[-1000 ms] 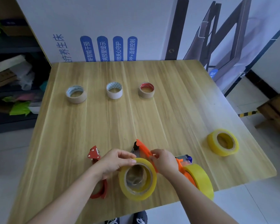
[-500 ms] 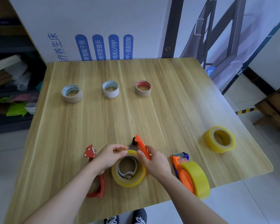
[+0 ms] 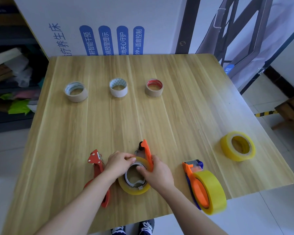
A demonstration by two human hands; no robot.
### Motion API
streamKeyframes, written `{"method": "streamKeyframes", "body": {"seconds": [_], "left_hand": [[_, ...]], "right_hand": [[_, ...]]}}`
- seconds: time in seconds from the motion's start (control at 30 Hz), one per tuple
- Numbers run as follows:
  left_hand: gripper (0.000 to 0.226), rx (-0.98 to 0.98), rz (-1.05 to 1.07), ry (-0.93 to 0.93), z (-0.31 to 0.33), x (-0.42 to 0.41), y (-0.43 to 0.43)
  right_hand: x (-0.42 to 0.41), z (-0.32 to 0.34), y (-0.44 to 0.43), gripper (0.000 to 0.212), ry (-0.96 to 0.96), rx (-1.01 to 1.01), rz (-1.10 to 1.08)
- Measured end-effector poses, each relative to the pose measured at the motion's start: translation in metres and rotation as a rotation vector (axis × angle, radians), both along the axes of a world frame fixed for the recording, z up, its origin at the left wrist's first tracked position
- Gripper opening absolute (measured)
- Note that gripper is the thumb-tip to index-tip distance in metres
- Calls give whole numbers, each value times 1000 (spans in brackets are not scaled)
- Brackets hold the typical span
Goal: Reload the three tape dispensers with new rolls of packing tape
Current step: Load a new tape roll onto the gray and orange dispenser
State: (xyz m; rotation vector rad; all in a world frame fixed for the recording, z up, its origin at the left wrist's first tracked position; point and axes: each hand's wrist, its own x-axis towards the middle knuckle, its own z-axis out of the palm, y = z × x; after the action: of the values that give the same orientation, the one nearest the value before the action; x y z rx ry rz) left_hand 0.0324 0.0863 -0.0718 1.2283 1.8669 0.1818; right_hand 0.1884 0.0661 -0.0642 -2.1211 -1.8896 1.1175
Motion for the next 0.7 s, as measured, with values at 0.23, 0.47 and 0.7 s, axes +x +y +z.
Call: {"method": "streamKeyframes", "body": {"seconds": [0.23,0.47,0.7], "left_hand": [[33,22,58,-179,14,0,-4],[61,69,468,-1102,74,-13,-16],[46,196,241,-1343,128,-27,-19]], "right_hand": [[-1,2,0,36,29,69,-68],[-6,47,25,37,498,182,-265],[-15,93,39,40,861,199,-306]]}}
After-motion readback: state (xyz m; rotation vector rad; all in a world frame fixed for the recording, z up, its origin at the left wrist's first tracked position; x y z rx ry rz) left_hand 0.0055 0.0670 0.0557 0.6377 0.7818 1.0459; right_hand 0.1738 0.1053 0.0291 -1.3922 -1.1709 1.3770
